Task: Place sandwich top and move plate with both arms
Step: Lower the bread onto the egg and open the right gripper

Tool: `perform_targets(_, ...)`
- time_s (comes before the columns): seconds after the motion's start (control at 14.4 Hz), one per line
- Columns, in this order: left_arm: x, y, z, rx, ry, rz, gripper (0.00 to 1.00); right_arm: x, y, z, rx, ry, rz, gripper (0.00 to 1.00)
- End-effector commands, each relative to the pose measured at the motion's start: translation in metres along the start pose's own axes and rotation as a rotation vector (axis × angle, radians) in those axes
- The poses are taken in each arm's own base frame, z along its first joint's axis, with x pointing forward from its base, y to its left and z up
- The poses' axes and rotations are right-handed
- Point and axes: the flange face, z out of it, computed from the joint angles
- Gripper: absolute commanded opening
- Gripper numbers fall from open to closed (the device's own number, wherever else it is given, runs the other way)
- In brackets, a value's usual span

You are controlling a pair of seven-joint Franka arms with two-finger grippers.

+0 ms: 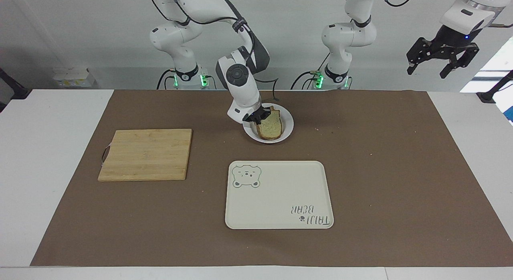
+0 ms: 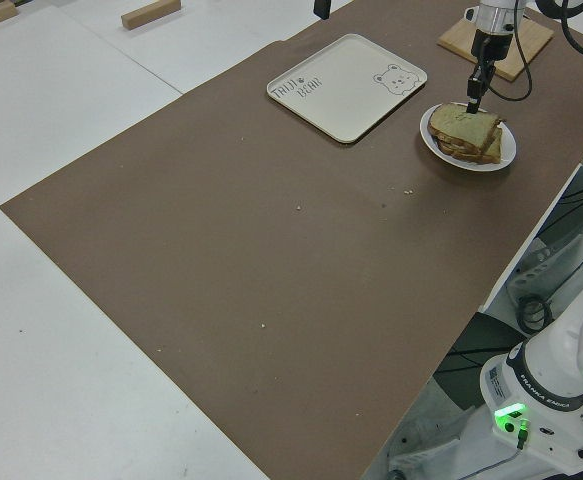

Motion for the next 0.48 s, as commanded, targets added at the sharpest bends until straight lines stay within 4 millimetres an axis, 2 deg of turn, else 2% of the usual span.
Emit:
perform_targets(0.0, -0.005, 0.000, -0.004, 0.006, -0.011, -0.007, 1.00, 0.006, 0.011, -0.010, 0.022, 0.016, -0.002, 1.00)
perform_targets(0.21, -0.005, 0.001, -0.004, 0.005, -0.010, -0.005, 1.00, 0.019, 0.023, -0.039, 0.042, 0.032, 0.033, 1.00)
perform_targets(0.28, -0.004, 0.003, -0.002, 0.005, -0.012, 0.000, 1.00, 0.024, 0.034, -0.050, 0.036, 0.036, 0.044, 1.00)
perform_targets(0.42, -0.006, -0.002, -0.001, 0.004, -0.015, -0.008, 1.00, 0.037, 0.064, -0.086, 0.001, 0.071, 0.057, 1.00)
